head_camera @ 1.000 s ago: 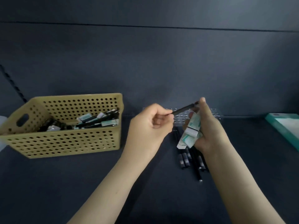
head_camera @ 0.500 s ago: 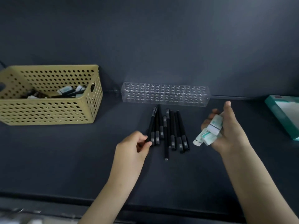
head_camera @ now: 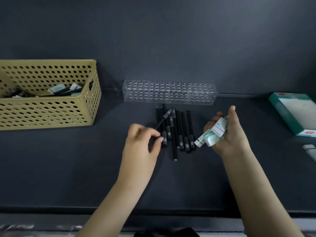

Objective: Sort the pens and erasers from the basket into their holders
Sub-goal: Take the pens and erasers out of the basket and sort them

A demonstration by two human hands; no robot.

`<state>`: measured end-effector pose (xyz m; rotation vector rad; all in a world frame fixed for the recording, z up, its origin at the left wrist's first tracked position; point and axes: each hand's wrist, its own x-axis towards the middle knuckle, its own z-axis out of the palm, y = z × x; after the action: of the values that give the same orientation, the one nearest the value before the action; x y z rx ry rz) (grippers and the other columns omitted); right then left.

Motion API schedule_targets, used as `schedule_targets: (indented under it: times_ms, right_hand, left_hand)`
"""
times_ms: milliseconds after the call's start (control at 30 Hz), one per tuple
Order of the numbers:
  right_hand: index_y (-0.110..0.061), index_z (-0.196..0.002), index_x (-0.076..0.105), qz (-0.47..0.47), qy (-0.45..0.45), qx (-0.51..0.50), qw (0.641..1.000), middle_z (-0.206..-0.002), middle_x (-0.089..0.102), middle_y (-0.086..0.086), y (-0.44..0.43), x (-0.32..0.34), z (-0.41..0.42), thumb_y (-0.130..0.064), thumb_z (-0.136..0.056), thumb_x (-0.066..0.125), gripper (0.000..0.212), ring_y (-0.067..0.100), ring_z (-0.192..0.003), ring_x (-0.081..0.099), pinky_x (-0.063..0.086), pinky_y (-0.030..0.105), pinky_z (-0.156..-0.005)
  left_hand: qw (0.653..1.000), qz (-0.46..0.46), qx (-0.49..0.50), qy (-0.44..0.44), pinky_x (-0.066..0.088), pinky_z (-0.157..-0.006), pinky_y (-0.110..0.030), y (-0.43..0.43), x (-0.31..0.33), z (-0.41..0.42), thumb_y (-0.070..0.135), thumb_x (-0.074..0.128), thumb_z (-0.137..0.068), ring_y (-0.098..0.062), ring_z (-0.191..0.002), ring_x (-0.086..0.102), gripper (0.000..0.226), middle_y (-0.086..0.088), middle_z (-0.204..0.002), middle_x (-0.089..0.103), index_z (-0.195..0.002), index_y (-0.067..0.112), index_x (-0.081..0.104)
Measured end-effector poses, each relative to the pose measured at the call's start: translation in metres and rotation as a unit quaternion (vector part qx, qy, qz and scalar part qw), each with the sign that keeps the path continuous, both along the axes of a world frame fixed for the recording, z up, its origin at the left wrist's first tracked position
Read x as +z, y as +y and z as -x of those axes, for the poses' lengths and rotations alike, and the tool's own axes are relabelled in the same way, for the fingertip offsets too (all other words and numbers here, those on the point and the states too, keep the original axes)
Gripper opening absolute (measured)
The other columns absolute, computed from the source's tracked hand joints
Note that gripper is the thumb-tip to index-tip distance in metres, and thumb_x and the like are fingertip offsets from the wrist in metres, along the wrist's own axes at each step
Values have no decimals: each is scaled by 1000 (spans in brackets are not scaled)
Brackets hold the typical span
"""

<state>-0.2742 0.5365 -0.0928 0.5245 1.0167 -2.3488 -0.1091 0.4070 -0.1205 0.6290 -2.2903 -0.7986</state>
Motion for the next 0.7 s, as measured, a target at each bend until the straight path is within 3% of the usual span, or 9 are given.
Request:
schedule_targets:
  times_ms: [100, 200, 333, 500, 633, 700]
  right_hand:
    - [-17, -73, 53, 54, -1, -3, 999, -56, 50, -7, 12, 3, -1, -53, -87, 61, 40, 6, -46, 45, 45, 17, -46]
    - [-19, -75, 53, 69, 12, -13, 997, -57, 50, -8, 34, 7, 3, -55, -87, 60, 39, 6, -46, 46, 45, 17, -47]
    - [-21, -75, 51, 32, 31, -59, 997, -57, 49, -9, 84, 10, 21, -58, -88, 58, 39, 7, -45, 46, 45, 20, -52]
    - [-23, -76, 48, 12, 64, -92, 994, -57, 46, -9, 153, 11, 47, -58, -87, 58, 38, 8, -50, 44, 45, 32, -77]
    - [-22, -73, 46, -6, 91, -84, 992, -55, 46, -9, 199, 13, 69, -57, -91, 52, 40, 9, -45, 47, 45, 20, -52]
    - [-21, -72, 47, -14, 90, -89, 992, -55, 50, -8, 221, 12, 82, -57, -91, 53, 40, 9, -46, 52, 48, 22, -54]
  left_hand:
    - [994, -3, -108, 29, 44, -69, -12, 24, 18, 23, 25, 71, -84, -4, -77, 55, 15, 7, -97, 56, -96, 18, 68]
    - [962, -154, -225, -11, 46, -71, -11, 68, 32, 51, 30, 73, -83, -2, -84, 58, 25, 10, -96, 62, -104, 19, 67]
    - [924, -280, -258, -39, 50, -74, -14, 119, 38, 82, 30, 77, -79, 1, -81, 61, 24, 10, -92, 67, -99, 23, 66]
    - [898, -326, -285, -69, 54, -81, -24, 181, 40, 117, 30, 78, -77, -4, -86, 66, 25, 11, -97, 68, -98, 27, 65]
    - [877, -386, -280, -55, 56, -86, -36, 226, 36, 143, 27, 75, -76, -12, -87, 68, 20, 6, -94, 70, -93, 23, 67]
    - [877, -401, -260, -40, 55, -86, -40, 244, 32, 155, 18, 73, -79, -12, -83, 67, 12, 5, -91, 71, -88, 22, 66]
